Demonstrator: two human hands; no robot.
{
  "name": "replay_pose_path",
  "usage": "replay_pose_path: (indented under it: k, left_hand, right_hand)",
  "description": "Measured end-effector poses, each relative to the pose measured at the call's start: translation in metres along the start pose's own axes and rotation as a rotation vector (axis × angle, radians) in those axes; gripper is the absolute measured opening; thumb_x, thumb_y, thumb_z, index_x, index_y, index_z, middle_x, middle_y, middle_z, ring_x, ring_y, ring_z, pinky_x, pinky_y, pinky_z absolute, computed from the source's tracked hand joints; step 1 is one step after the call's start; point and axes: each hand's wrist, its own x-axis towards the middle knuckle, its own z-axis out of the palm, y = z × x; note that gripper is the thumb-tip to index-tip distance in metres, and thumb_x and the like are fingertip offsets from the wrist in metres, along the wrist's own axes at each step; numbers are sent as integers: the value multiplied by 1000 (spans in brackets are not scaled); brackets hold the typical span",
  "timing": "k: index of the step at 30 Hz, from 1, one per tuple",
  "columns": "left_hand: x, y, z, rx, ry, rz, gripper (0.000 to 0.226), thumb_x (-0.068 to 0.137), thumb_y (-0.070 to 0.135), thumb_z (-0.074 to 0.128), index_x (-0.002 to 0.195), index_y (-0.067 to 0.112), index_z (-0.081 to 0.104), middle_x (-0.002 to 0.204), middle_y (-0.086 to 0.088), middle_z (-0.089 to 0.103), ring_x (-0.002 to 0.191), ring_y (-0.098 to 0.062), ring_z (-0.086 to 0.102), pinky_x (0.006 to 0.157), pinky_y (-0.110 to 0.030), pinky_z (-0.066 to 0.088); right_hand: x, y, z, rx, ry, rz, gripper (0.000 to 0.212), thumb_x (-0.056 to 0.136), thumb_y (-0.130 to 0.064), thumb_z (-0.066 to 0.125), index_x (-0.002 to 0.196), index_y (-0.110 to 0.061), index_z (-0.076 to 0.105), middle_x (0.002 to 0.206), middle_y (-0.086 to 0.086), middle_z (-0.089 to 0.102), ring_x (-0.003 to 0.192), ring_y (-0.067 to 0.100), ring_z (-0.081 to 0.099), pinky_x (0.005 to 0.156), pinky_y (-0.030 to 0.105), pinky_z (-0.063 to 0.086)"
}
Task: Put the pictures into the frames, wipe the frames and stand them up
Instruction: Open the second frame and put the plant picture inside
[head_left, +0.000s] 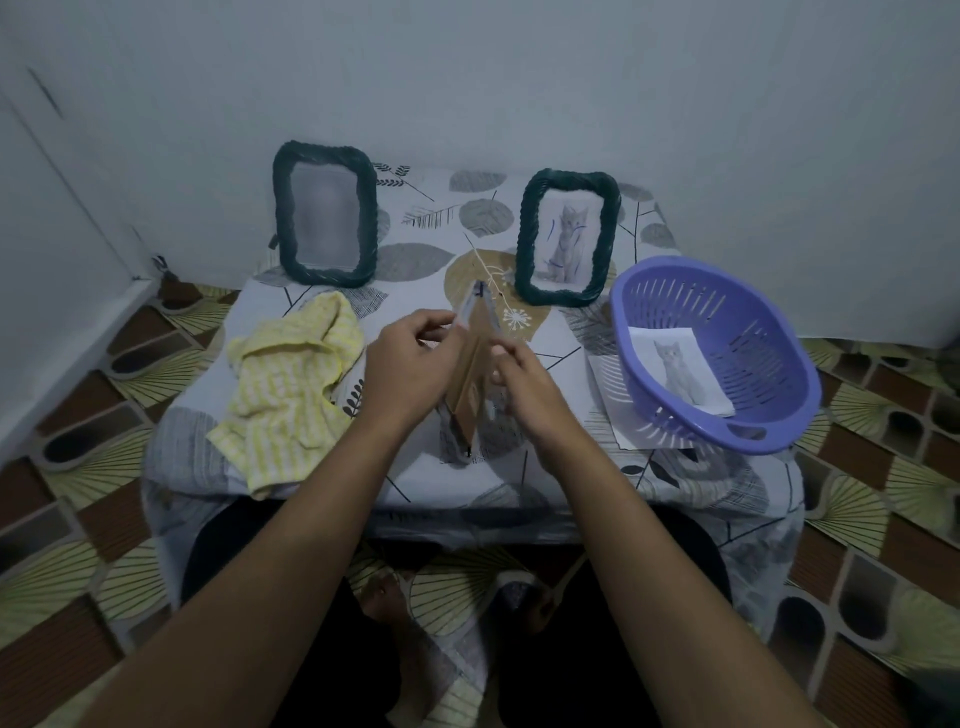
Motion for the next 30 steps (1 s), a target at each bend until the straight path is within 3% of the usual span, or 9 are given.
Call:
replay_pose_path:
  k: [4,6,9,14,18,22,25,27,30]
  left_hand:
    - [-7,14,13,-63,-109,49,23,100,36,52,102,28,73,93,12,72,88,-5,66,81,-29,54]
    - [-11,16,17,-107,-177,52,24,103,31,49,96,38,71,92,12,72,89,-4,66,80,-27,53]
    - [-12,8,23,-151,-227,21,22,101,27,54,98,34,74,96,11,74,95,-7,68,89,-33,55]
    - [-11,-21,26,-19,-221,-117,20,93,29,64,109,20,74,104,5,72,99,-16,66,95,-43,53]
    - [-13,-38,26,194,-321,-164,30,93,25,65,121,12,68,117,-5,70,104,-19,62,91,-29,47]
    - [-16,-37,27,264,-334,-112,28,92,22,65,118,12,68,116,-8,70,99,-22,62,89,-31,48]
    - [-17,-34,29,321,-320,-80,39,83,35,62,118,18,67,115,-6,69,104,-27,62,92,-44,53]
    - [-16,-34,31,357,-323,-58,51,76,43,58,121,20,65,117,-7,66,107,-28,60,91,-47,52]
    - [-15,-35,34,365,-322,-67,44,87,32,64,128,16,61,123,-9,63,112,-27,58,96,-46,49]
  right_hand:
    - [5,-11,-12,177,35,28,36,107,-35,40,142,-29,46,133,-1,59,119,15,59,69,26,51]
    - [6,-17,-18,218,54,40,34,106,-31,42,140,-28,48,127,-2,63,110,11,63,57,19,52]
    - [5,-22,-23,256,88,73,30,105,-26,45,134,-25,51,111,-4,67,96,9,65,48,19,50]
    - [4,-24,-26,281,98,128,23,104,-34,42,121,-23,54,108,-5,62,92,14,62,70,34,52]
    - [5,-22,-27,240,87,149,33,97,-44,56,123,-23,52,115,-5,59,103,22,62,83,44,55]
    - [3,-21,-27,188,76,156,55,87,-52,68,131,-25,49,115,-5,61,98,22,67,76,39,57]
    - [1,-21,-25,166,46,149,64,86,-56,68,136,-26,43,109,-11,61,97,18,67,84,44,58]
    - [1,-20,-24,164,21,139,61,87,-53,68,135,-26,42,104,-13,60,90,13,65,84,44,59]
    - [3,-19,-25,191,22,132,45,92,-34,67,129,-24,45,101,-5,64,80,14,65,71,36,58]
